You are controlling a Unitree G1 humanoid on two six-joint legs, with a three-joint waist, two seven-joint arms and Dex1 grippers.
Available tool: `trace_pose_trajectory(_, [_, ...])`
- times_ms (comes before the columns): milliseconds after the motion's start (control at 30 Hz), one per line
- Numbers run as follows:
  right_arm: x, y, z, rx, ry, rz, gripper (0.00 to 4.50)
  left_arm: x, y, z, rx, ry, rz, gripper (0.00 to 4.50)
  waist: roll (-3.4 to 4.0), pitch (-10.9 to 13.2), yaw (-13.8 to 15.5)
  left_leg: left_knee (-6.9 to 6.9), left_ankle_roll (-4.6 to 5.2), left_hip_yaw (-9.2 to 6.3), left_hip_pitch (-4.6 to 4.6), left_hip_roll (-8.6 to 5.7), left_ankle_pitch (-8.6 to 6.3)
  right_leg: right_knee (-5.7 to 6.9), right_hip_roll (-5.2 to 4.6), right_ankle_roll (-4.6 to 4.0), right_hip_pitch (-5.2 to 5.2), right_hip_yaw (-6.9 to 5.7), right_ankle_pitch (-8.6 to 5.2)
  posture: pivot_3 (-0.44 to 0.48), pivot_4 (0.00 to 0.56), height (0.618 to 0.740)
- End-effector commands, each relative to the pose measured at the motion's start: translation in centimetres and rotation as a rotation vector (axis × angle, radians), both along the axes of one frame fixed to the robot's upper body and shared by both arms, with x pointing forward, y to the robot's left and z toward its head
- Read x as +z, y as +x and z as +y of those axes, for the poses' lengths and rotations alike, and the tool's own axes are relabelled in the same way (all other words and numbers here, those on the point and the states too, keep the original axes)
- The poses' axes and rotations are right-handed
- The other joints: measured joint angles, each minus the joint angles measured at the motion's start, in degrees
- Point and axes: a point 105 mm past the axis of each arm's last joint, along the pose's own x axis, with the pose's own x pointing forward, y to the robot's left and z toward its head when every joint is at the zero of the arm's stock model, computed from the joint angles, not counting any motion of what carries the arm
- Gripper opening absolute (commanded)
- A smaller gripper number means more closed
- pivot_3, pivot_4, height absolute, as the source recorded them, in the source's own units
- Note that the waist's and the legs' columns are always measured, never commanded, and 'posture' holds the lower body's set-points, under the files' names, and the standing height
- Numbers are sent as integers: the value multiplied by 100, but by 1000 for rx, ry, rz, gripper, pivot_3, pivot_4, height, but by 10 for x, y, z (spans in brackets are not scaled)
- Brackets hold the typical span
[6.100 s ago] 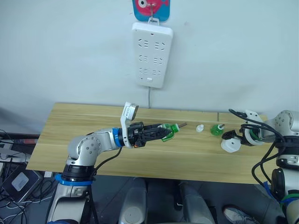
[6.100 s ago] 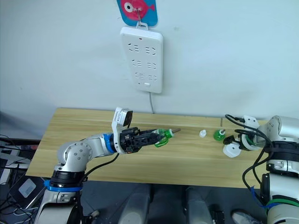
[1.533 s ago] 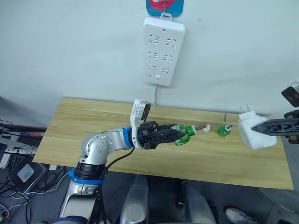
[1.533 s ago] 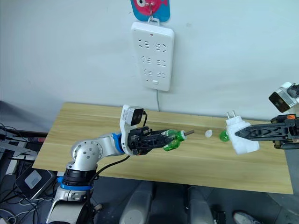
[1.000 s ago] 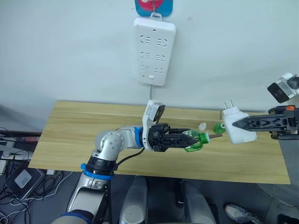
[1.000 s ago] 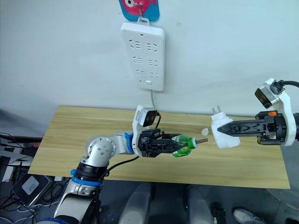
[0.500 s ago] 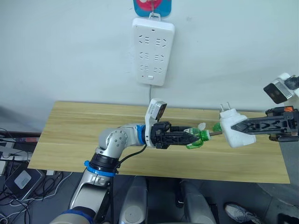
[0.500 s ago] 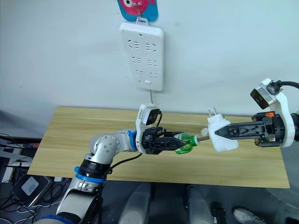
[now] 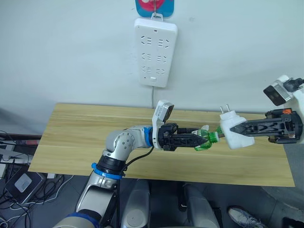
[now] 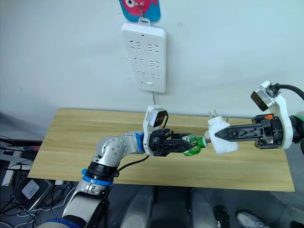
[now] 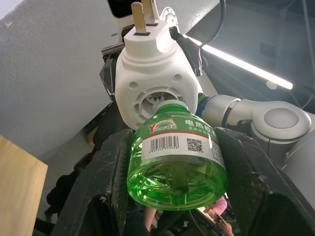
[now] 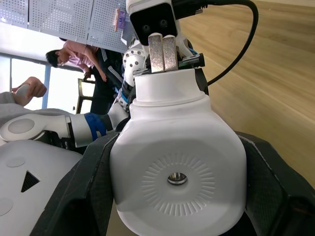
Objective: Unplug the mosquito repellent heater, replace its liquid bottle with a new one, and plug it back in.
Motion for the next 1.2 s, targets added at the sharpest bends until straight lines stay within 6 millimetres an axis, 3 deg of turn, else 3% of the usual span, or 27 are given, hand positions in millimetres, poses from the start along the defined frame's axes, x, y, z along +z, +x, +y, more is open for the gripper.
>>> trace_pose_trajectory(33, [7, -4, 8, 38, 16, -45, 3028, 9, -6, -6, -28, -33, -38, 2249, 0, 0, 1, 0, 0, 0, 0, 0, 0, 0, 0, 0, 0, 0, 0, 225, 290, 740])
trace_pose_trajectory(667, [16, -13, 12, 105, 30, -42, 3028, 9, -3, -9, -12, -34, -52, 2249, 1, -5, 4, 4, 0, 0, 0, 0, 1, 3, 0, -1, 1, -1, 3, 225, 272, 740])
trace_pose_trajectory(1200, [19, -5, 8, 71, 44, -45, 3028, 8, -3, -8, -17, -28, -62, 2249, 1, -6, 4, 7, -1, 1, 1, 0, 1, 6, -1, 0, 1, 0, 5, 224, 275, 740])
